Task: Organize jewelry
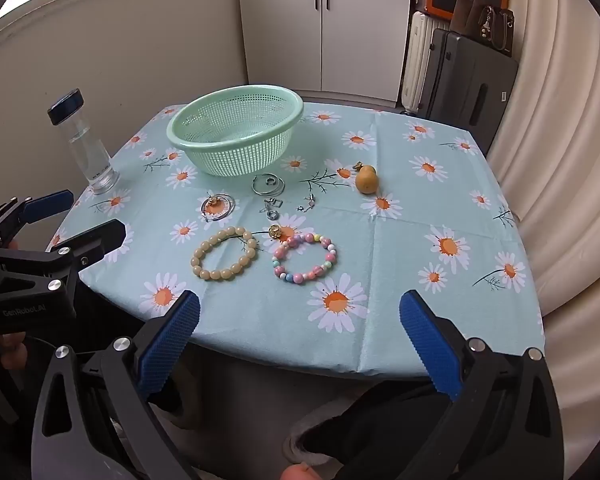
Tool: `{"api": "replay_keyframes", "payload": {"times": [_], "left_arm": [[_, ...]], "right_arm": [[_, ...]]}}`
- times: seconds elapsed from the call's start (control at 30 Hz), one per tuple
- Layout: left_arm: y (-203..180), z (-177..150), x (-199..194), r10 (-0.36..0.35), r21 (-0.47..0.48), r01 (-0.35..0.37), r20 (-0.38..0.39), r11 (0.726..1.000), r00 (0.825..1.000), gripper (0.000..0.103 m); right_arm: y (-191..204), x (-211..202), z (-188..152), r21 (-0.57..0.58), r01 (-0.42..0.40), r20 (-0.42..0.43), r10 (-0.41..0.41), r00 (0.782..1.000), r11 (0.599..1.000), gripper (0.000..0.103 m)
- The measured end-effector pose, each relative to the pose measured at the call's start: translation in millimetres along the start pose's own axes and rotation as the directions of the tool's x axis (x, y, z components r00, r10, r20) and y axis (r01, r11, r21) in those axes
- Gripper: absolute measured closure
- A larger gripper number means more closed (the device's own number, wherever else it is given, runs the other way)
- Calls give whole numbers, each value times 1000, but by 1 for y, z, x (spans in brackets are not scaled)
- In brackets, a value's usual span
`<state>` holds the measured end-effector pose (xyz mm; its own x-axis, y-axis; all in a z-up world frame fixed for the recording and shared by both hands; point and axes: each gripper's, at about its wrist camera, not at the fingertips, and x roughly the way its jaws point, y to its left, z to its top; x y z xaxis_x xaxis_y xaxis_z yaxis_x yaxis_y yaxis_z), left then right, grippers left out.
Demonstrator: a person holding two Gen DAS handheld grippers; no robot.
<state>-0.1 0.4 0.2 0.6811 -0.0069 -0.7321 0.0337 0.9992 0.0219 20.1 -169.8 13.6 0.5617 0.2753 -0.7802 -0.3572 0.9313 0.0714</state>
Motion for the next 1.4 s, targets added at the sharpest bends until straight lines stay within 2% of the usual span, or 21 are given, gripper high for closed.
{"api": "replay_keyframes", "payload": {"times": [0.57, 1.4], "left_arm": [[-11, -4, 0, -5, 6, 5, -7, 1000, 1000, 6], [-7, -5, 4, -16, 23, 16, -18, 1000, 1000, 6]], "right_arm": [[1, 1, -1, -12, 8, -6, -8, 1000, 1000, 4], [-3, 4, -2, -21, 16, -11, -16, 1000, 1000, 4]]}}
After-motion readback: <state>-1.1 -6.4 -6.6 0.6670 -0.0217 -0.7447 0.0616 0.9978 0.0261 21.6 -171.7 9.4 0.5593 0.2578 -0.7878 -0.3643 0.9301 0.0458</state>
